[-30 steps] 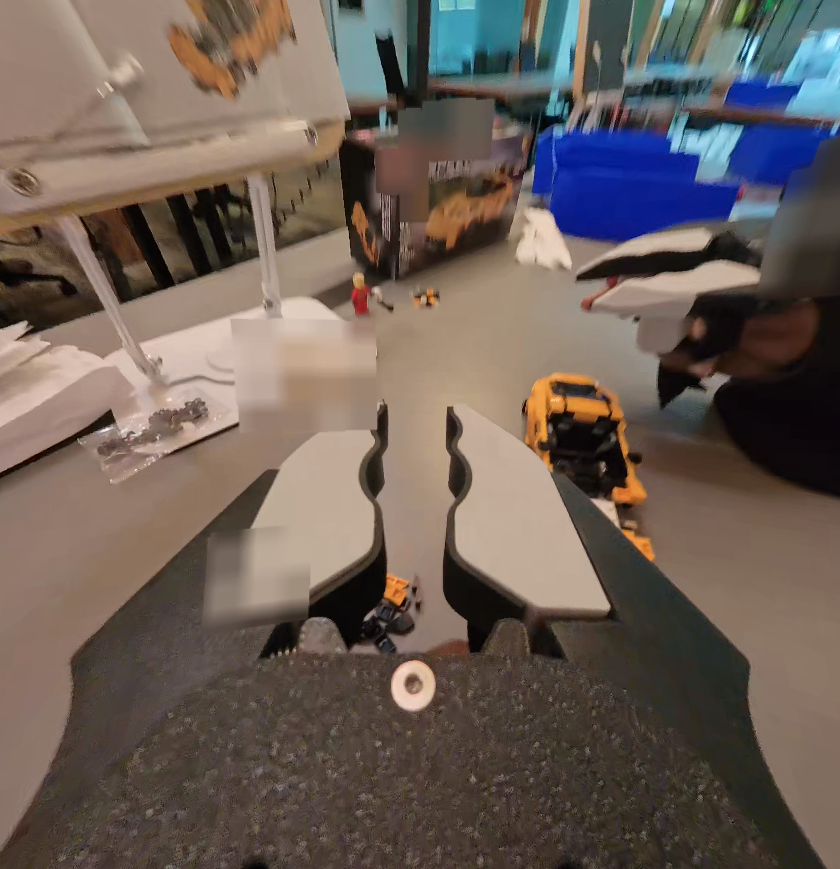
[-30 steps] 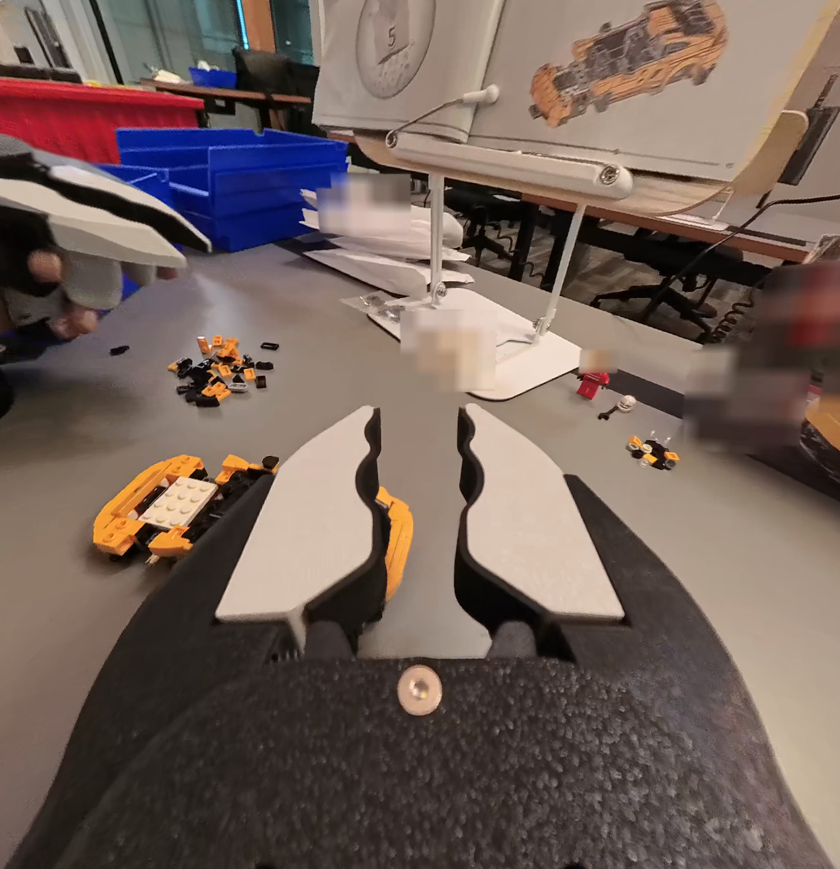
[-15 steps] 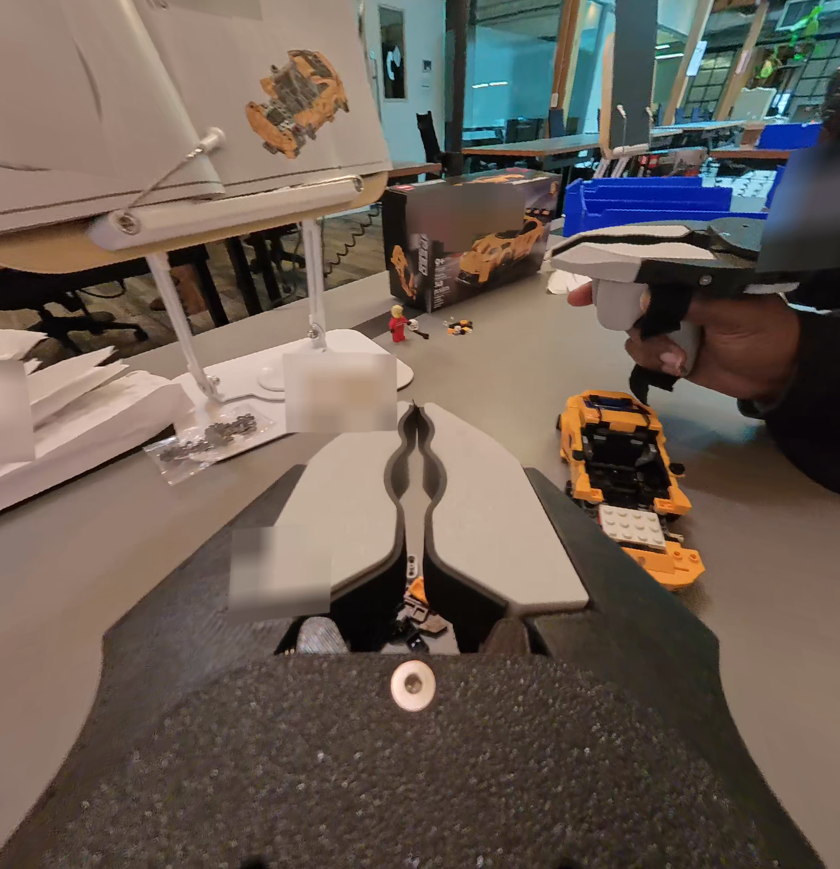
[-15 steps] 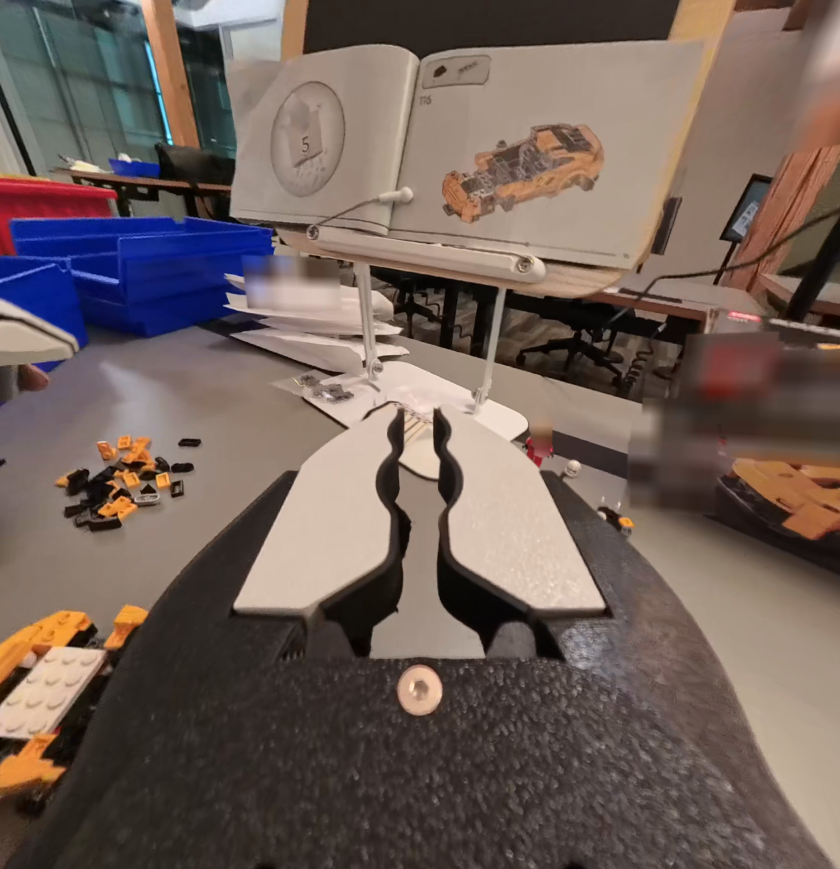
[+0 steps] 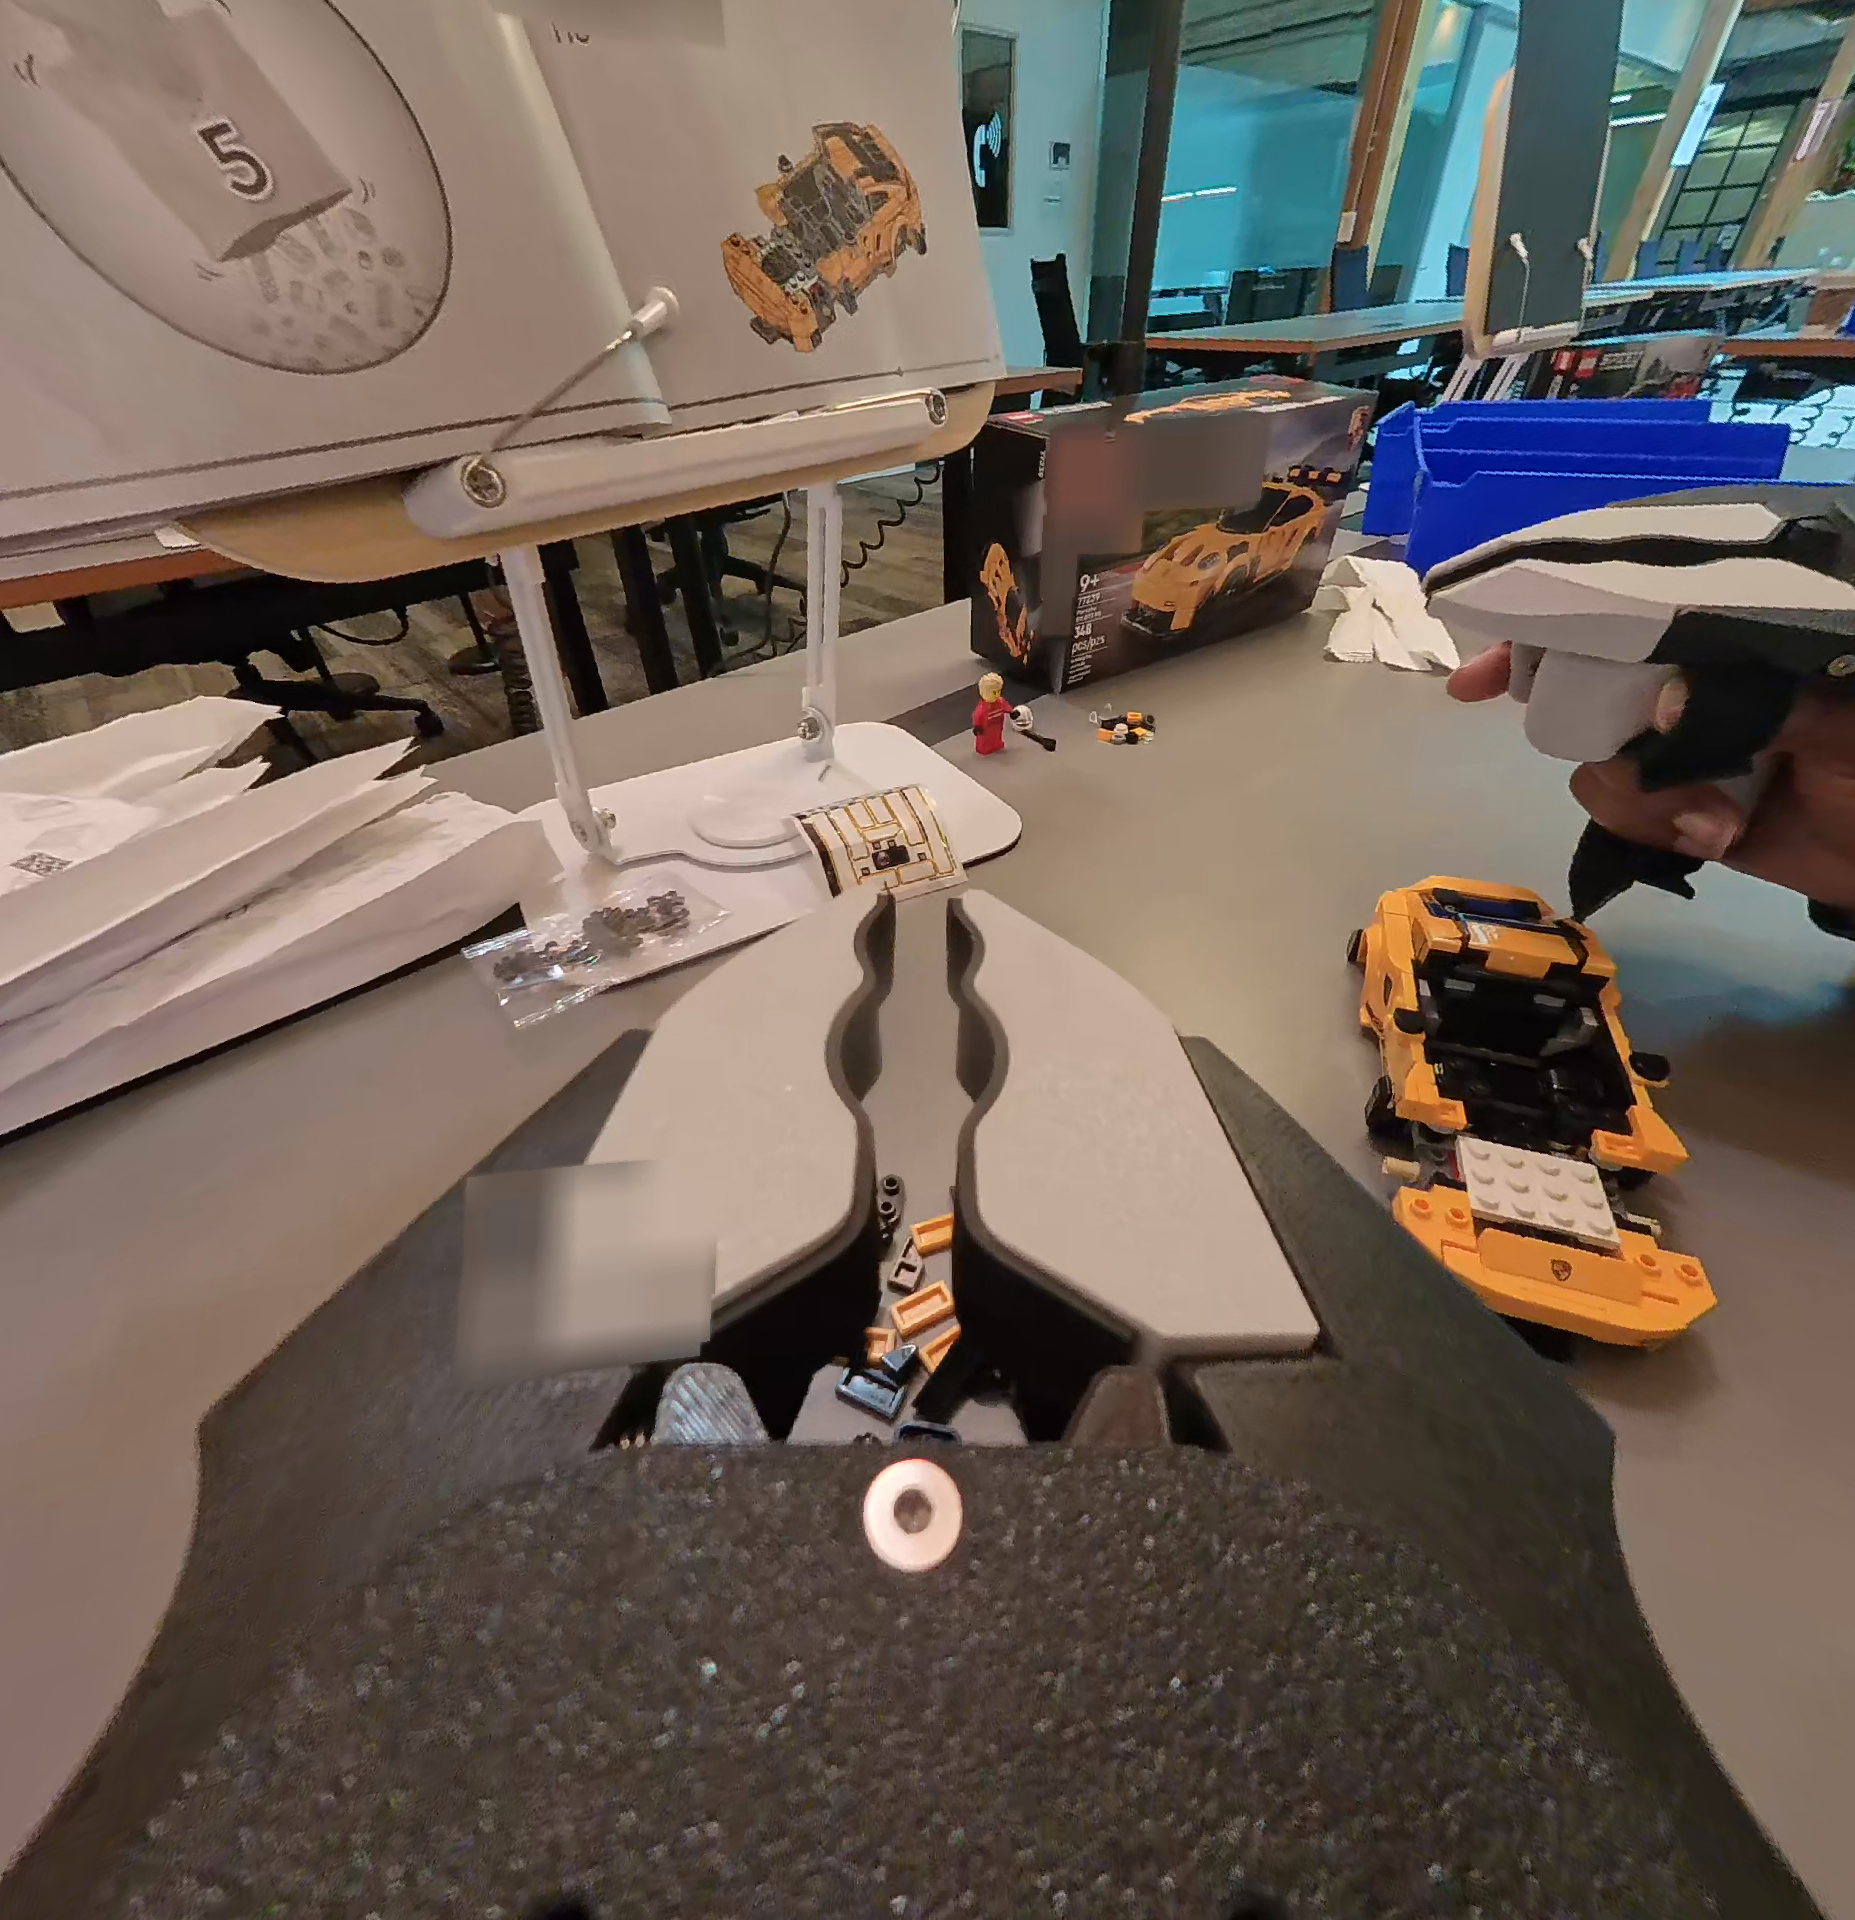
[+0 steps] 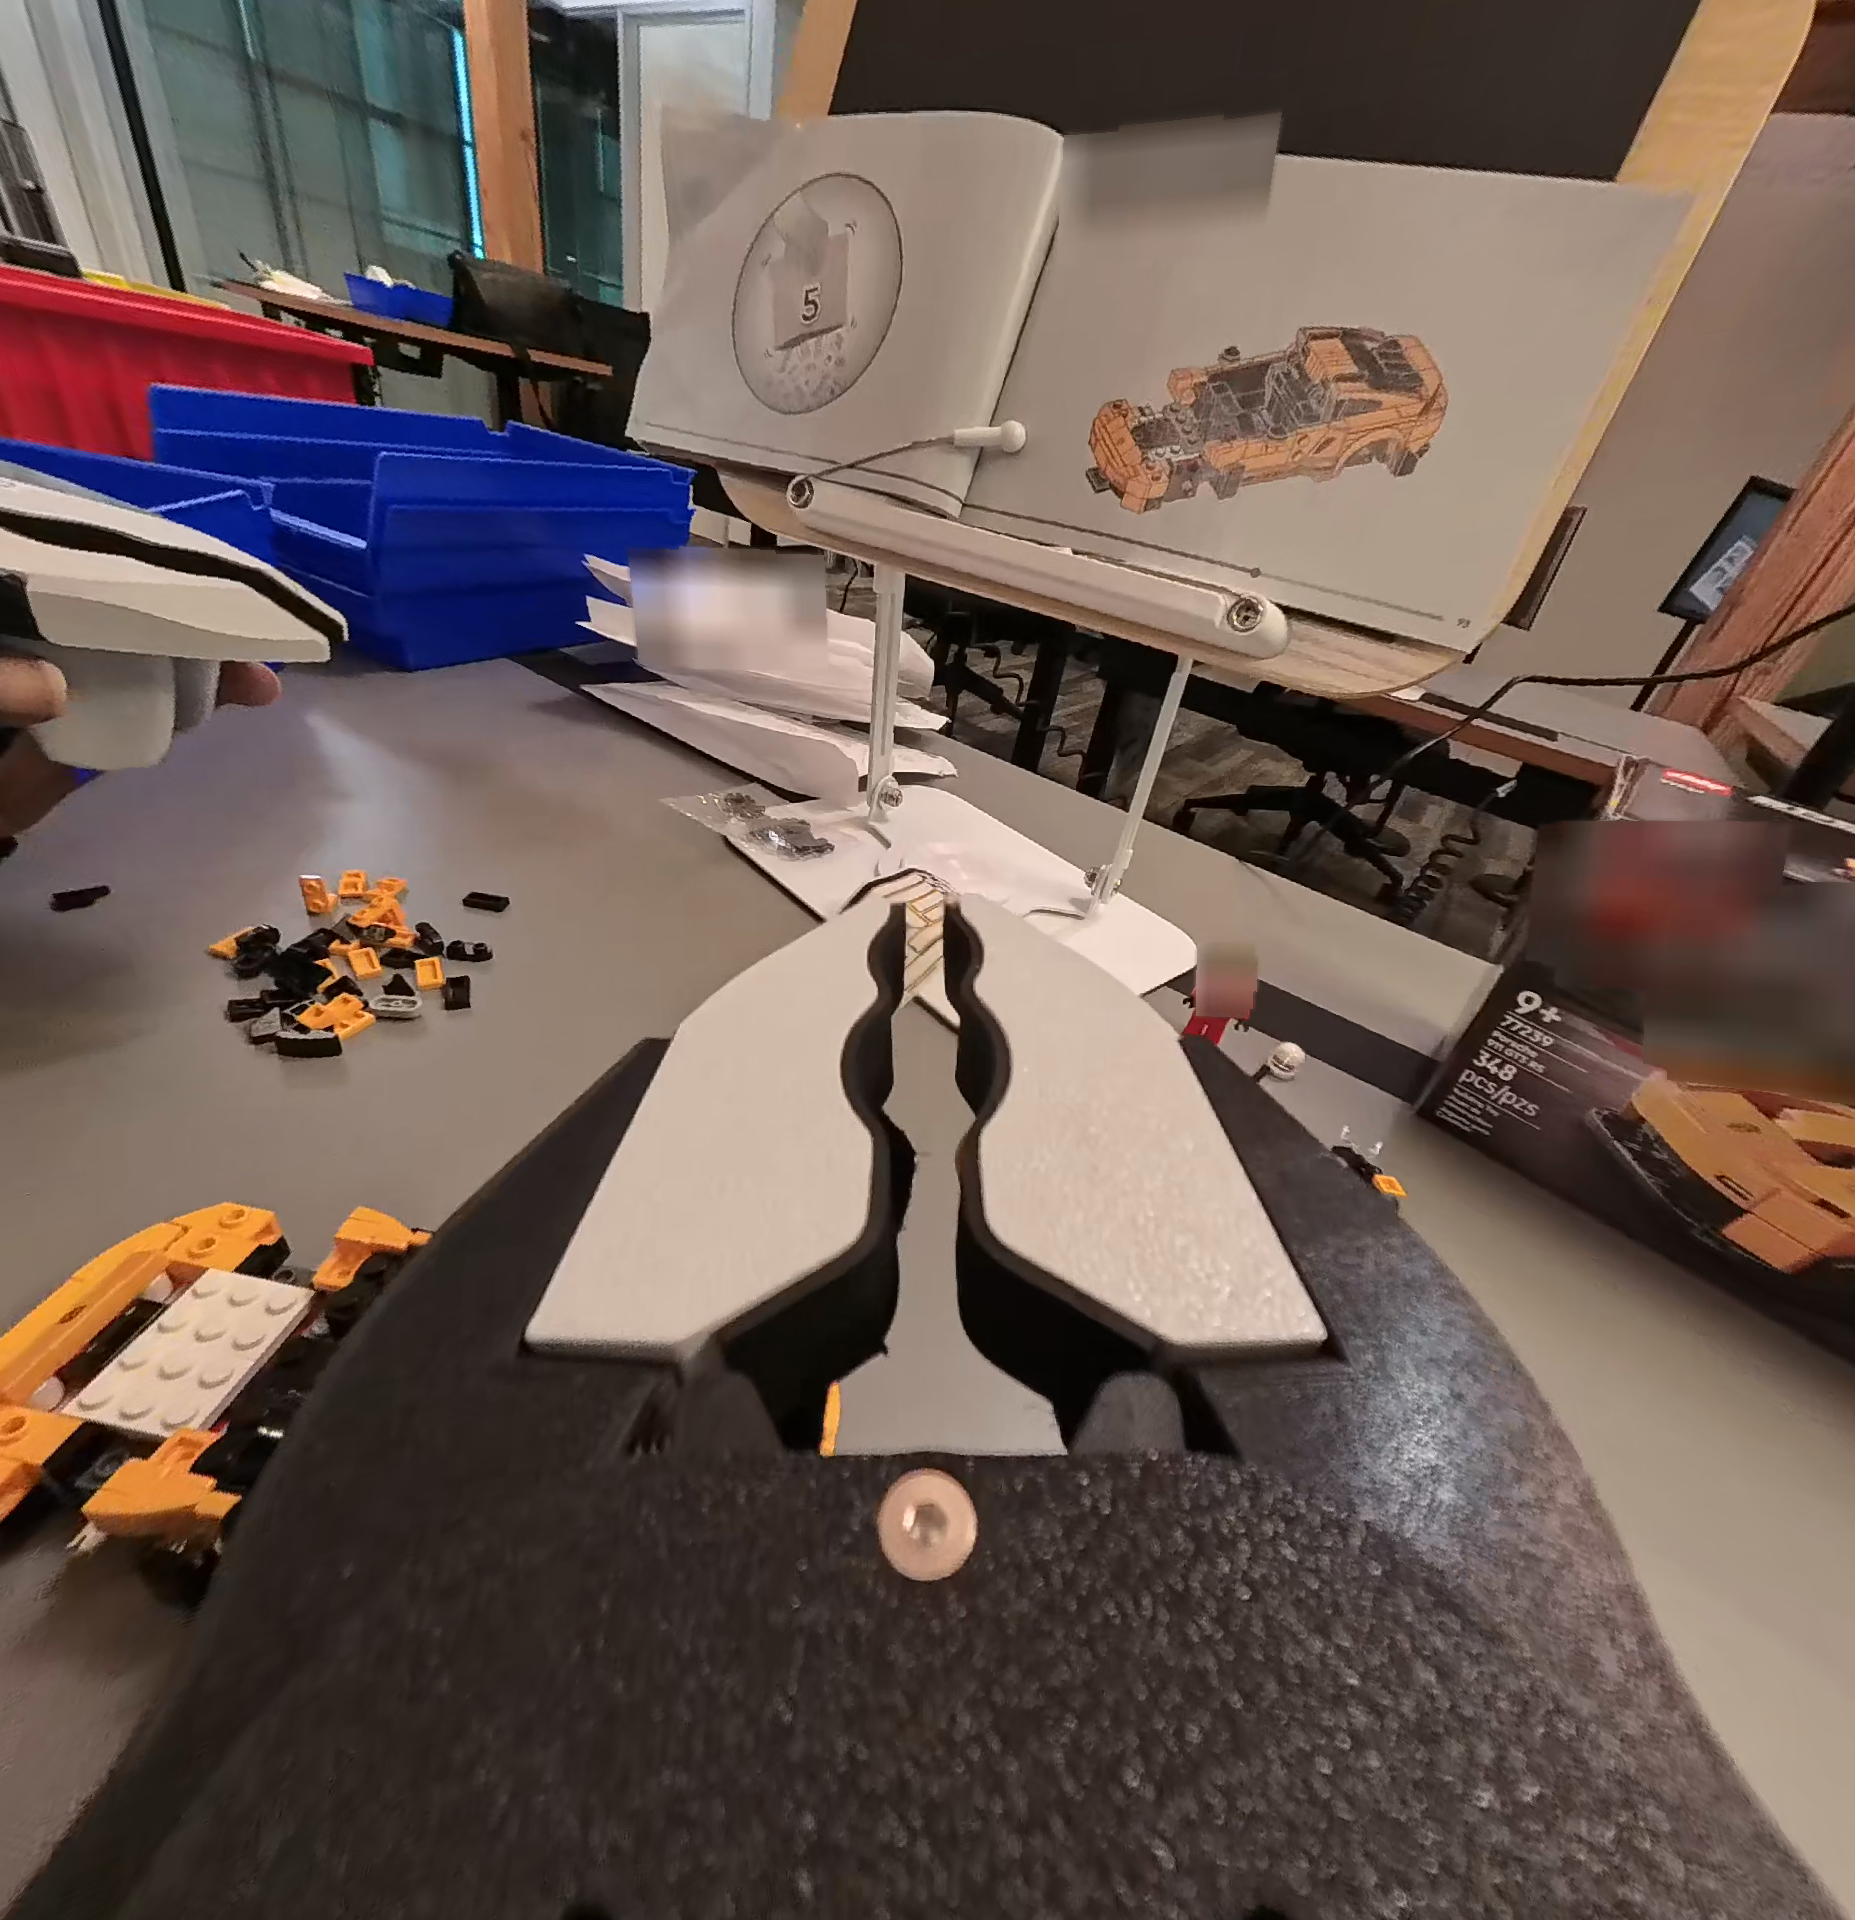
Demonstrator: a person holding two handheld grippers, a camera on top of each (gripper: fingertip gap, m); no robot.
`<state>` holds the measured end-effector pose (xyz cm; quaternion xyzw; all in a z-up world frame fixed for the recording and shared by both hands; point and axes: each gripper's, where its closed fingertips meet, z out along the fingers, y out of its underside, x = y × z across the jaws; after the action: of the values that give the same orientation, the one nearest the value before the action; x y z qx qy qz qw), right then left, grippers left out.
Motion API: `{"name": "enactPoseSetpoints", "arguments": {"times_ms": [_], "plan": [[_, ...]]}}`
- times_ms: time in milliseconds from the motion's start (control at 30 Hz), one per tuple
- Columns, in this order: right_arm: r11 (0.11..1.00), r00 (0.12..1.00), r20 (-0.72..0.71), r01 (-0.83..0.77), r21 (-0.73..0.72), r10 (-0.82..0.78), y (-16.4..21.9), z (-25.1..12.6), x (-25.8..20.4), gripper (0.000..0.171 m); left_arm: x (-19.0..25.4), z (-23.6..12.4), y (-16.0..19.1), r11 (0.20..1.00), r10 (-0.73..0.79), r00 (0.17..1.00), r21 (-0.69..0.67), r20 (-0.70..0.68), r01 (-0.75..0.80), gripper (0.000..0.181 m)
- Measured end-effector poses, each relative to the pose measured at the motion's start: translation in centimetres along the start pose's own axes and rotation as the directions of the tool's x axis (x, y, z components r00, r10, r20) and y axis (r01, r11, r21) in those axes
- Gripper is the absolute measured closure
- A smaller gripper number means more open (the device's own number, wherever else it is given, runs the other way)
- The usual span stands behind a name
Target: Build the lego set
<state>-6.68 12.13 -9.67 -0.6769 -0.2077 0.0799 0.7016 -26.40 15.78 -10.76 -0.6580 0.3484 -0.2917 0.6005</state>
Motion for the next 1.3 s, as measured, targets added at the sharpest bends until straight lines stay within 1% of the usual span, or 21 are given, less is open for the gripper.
{"name": "enactPoseSetpoints", "arguments": {"times_ms": [367, 600, 900, 1000, 1200, 1300], "plan": [[1.0, 0.999, 0.033, -0.014, -0.019, 0.015, 0.1, -0.4, -0.7, 0.161, -0.4, -0.4, -0.8, 0.999, 0.046, 0.999, 0.007, -0.008, -0.046, 0.178], [1.0, 0.999, 0.038, -0.015, -0.023, 0.015, 0.1, -0.5, -0.9, 0.162, -0.5, -0.7, -1.3, 0.999, -0.023, 0.999, 0.031, -0.033, 0.024, 0.177], [0.999, 0.999, 0.032, -0.009, -0.042, 0.01, 0.5, -0.4, -0.8, 0.162, -0.8, -0.6, -1.1, 0.999, -0.029, 0.999, 0.022, -0.039, 0.03, 0.175], [0.998, 0.999, 0.038, -0.019, -0.059, 0.021, 1.0, -0.3, -0.8, 0.162, -0.9, -0.4, -0.8, 0.998, -0.058, 0.997, 0.014, -0.051, 0.058, 0.174], [0.998, 0.998, 0.052, -0.022, -0.051, 0.025, 0.7, -0.3, -1.1, 0.162, -0.9, -0.5, -0.9, 0.997, -0.072, 0.996, 0.012, -0.06, 0.073, 0.171], [0.999, 0.999, 0.03, -0.027, -0.047, 0.029, 0.5, -0.4, -0.8, 0.161, -1.0, -0.5, -0.7, 0.998, -0.069, 0.996, -0.004, -0.048, 0.068, 0.173]]}}
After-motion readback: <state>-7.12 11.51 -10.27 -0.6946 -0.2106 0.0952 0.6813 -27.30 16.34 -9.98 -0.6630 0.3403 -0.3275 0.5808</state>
